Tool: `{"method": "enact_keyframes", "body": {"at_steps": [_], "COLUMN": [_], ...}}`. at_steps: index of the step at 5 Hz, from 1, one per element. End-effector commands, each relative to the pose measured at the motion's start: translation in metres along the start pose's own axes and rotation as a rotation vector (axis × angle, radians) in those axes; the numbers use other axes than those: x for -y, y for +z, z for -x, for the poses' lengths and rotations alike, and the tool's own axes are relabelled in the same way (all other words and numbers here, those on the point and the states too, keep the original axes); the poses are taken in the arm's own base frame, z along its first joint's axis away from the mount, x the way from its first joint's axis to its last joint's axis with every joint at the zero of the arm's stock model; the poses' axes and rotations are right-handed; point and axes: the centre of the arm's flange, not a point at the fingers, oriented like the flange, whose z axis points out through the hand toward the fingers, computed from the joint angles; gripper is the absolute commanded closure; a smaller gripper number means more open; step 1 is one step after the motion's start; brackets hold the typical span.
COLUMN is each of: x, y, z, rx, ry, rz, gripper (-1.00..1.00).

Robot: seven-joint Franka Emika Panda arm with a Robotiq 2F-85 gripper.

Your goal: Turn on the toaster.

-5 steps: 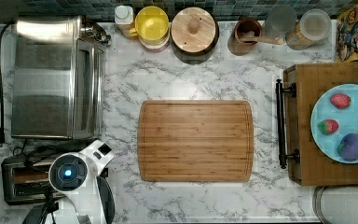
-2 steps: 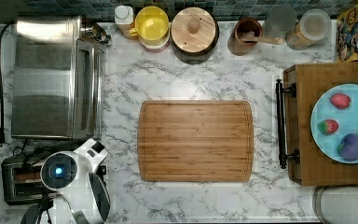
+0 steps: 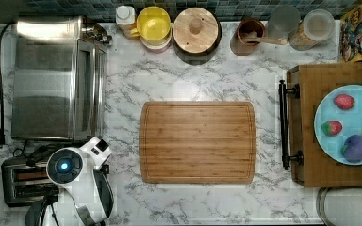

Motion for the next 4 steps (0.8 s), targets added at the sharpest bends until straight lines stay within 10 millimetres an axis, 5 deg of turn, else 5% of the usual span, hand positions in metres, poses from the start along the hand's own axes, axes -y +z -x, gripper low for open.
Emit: {"method": "enact_keyframes", "body": {"at_steps": [1, 2, 4], "x": [-0.067, -0.080, -0.071], "y": [0.097, 0.119, 0.127], "z": [0.039, 0.044, 0.045], "rx": [0.181, 0.221, 0.214], "ry": [0.086, 0.061, 0.032], "rz": [0.010, 0.045, 0.051], "gripper": [1.00, 1.00, 1.00]}}
